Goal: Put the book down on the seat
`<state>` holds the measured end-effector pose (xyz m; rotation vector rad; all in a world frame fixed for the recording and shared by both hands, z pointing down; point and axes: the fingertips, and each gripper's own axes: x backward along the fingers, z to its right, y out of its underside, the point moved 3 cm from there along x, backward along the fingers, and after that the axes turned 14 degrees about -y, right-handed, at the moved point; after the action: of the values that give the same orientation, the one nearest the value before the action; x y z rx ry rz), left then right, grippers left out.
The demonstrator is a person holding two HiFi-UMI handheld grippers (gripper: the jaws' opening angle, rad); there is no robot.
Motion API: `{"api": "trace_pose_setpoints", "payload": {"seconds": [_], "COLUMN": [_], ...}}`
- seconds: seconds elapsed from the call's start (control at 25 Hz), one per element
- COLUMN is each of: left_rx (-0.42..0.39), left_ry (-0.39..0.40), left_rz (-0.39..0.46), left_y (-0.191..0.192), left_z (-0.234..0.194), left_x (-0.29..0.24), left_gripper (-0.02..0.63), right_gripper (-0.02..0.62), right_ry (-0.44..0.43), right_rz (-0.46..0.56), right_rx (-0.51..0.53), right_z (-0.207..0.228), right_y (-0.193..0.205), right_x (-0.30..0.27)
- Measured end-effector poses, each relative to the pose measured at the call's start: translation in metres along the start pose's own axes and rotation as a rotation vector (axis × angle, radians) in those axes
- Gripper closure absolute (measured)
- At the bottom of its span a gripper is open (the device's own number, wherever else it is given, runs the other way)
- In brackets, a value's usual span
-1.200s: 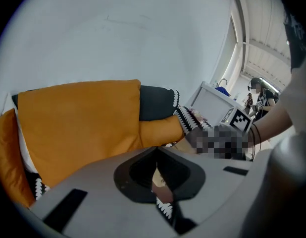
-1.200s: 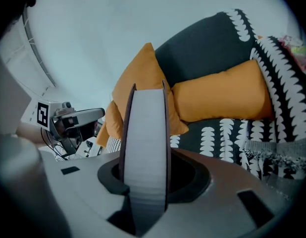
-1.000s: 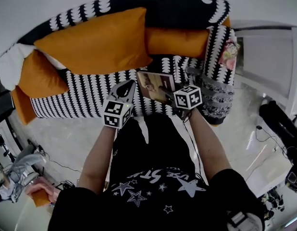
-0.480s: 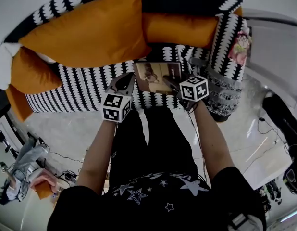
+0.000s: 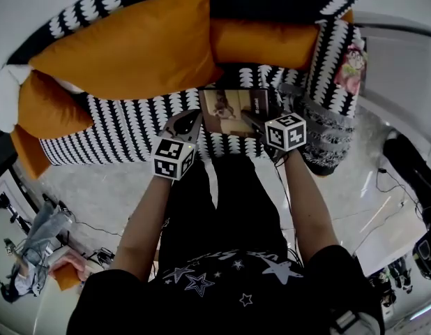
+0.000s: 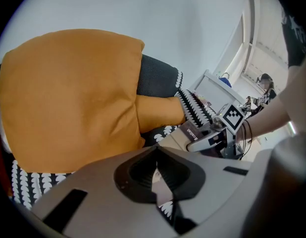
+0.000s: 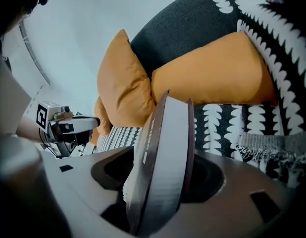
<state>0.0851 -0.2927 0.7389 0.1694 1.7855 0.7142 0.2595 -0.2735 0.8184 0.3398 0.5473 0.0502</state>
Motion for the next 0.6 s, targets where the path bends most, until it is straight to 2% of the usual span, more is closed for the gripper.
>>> {"api": "trace_pose_setpoints", "payload": {"seconds": [0.32, 0.6], "left_rx": [-0.013, -0.013], "left_ry": [0.009, 0.040], "left_rz": [0.036, 0.098], "left_y": [-0.007, -0.016], "left_z": [-0.006, 0.006], "left_x": [0.020, 0.056], "left_gripper": [0.597, 0.597], "right_gripper": [0.321, 0.322], "right_ry": [0.235, 0.242], "right_rz": [0.070, 0.157], "right_rx": [0.099, 0.086], "right_z": [-0.005, -0.046], "right_y": [-0.022, -0.028], "right_x": [0.027, 0.040]}}
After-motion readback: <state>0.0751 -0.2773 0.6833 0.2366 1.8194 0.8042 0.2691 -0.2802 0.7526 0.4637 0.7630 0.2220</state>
